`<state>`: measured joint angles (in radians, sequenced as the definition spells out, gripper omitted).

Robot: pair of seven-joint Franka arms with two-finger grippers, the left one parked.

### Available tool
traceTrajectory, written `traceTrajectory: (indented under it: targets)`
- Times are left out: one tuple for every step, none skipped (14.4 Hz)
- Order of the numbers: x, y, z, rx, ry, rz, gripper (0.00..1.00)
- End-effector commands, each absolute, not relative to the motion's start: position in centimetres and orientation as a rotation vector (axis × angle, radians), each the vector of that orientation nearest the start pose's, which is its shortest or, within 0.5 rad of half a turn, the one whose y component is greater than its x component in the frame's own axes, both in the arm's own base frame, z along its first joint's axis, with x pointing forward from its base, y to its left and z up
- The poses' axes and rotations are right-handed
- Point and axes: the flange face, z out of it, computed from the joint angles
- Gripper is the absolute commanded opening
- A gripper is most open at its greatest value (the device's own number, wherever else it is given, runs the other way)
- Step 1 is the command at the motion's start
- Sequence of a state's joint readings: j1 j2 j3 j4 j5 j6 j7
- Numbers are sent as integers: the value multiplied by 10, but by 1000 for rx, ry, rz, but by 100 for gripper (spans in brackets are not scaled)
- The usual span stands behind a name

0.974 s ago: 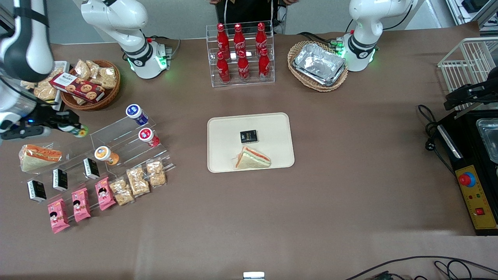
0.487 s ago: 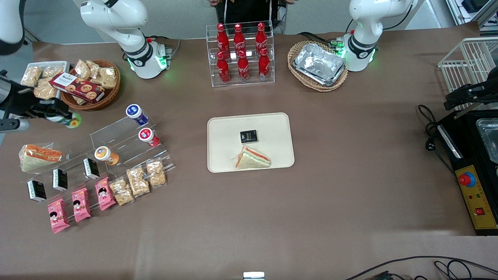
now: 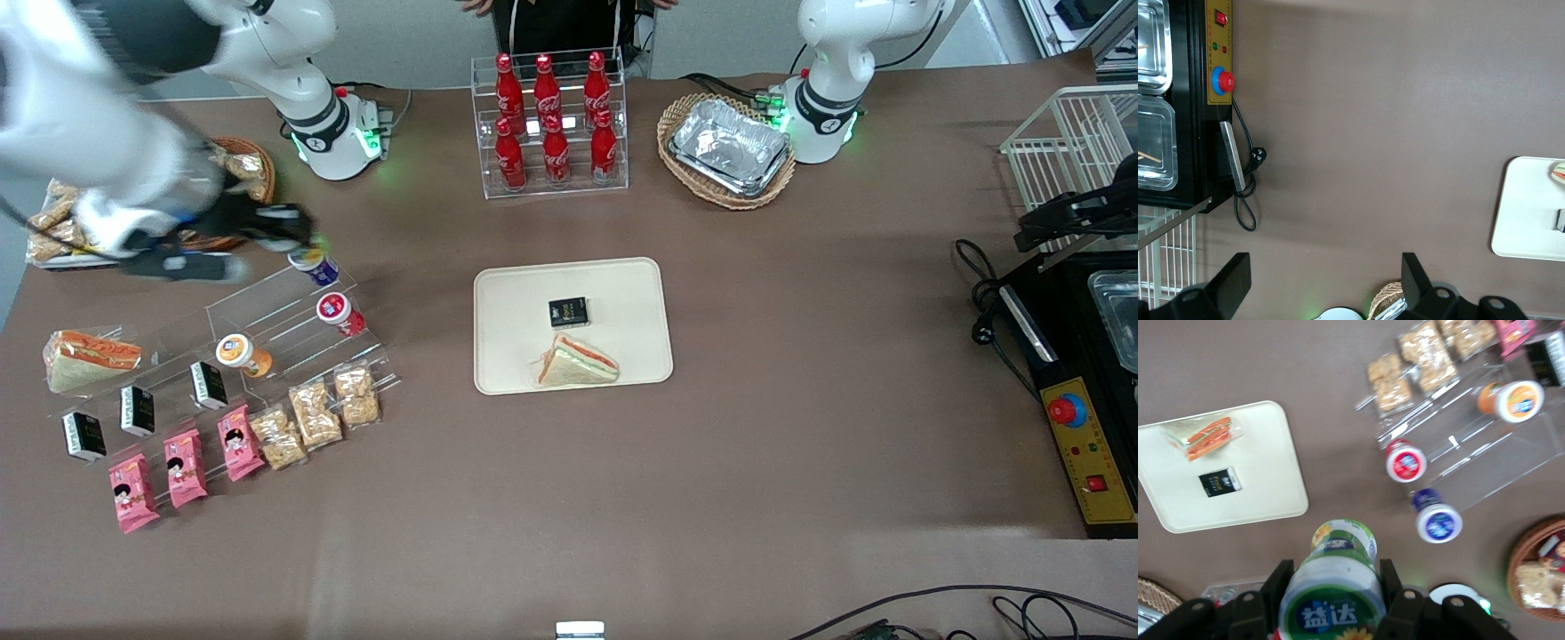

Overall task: Place green gum on tray
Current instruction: 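Lift the green gum jar and carry it toward the cream tray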

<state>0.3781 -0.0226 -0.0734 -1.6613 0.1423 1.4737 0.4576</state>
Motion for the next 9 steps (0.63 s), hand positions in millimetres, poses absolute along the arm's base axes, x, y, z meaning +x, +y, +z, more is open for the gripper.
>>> traceTrajectory:
  targets:
    - [500,255,543,-3042,262,328,31]
    - [493,276,518,-3046,285,310,31]
    - [485,295,495,-3042,307,274,31]
    - [475,309,473,-3040,312,249,31]
    - [471,318,453,-3039,308,229,31]
    - [466,325,432,-3041,296,215,31]
    - [464,328,414,-3039,297,195,31]
    - [460,331,393,-3037,295,177,31]
    - [453,337,373,-3039,279,158,31]
